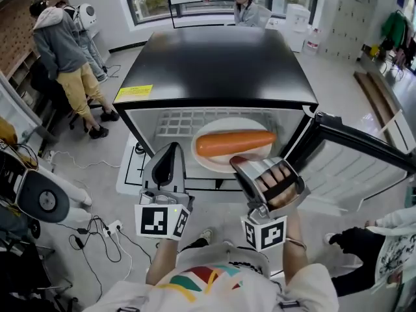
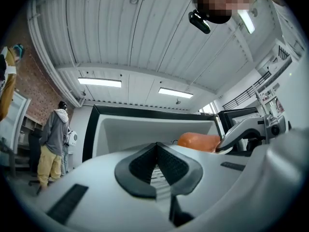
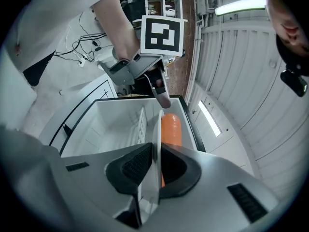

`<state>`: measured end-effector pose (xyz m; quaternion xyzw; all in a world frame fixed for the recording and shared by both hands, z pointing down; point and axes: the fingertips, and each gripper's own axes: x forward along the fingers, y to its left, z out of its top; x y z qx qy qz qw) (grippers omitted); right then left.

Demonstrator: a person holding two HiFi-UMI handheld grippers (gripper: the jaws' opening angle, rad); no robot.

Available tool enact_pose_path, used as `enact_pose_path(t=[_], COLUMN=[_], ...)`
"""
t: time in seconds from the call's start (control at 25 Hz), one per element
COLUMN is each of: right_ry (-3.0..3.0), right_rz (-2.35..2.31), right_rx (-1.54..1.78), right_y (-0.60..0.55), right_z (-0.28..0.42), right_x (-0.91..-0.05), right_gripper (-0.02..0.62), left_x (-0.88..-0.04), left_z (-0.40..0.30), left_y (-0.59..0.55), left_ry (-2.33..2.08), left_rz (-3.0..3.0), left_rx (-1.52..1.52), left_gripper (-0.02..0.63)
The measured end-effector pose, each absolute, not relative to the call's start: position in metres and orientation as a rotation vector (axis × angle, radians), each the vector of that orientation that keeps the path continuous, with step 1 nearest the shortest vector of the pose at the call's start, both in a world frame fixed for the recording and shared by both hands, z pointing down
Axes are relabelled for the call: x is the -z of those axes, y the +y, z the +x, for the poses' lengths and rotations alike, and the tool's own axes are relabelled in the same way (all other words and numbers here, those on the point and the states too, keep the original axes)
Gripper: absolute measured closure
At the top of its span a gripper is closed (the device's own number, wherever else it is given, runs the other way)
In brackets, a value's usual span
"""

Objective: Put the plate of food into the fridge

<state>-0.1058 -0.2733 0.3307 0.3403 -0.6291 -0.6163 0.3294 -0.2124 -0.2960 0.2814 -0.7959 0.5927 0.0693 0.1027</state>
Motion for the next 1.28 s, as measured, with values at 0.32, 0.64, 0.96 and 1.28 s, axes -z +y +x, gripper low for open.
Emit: enact_pose_path(t=[0.32,0.64,0.96,1.28], right_ry=[-1.596,-1.595,-1.628,-1.664], right_rz=[0.914,0.881,0.834,0.764], right_rx=[1.551,1.48,1.378,1.301], right_y=[-0.309,-0.343,-0.368,-0.39], right_z=[-0.132,-0.148,-0.15,-0.151], right_x=[-0.327,-0.331,-0.341,-0.357], right_gripper=[0.557,0.557,0.557,0.557], left_x=[-0.283,-0.291,-0.304,-0.313], left_z=[-0.232,-0.234,-0.231,-0.236], left_y=[-0.33,-0.352,-0.364,-0.367], left_ry=[1.663,1.601,1.586,1.619], left_rz=[-2.423,-2.487,-2.541,-2.549], left_rx=[-0.229,-0.218,-0.199,-0.2], left_gripper=[0.6,0.6,0.6,0.6])
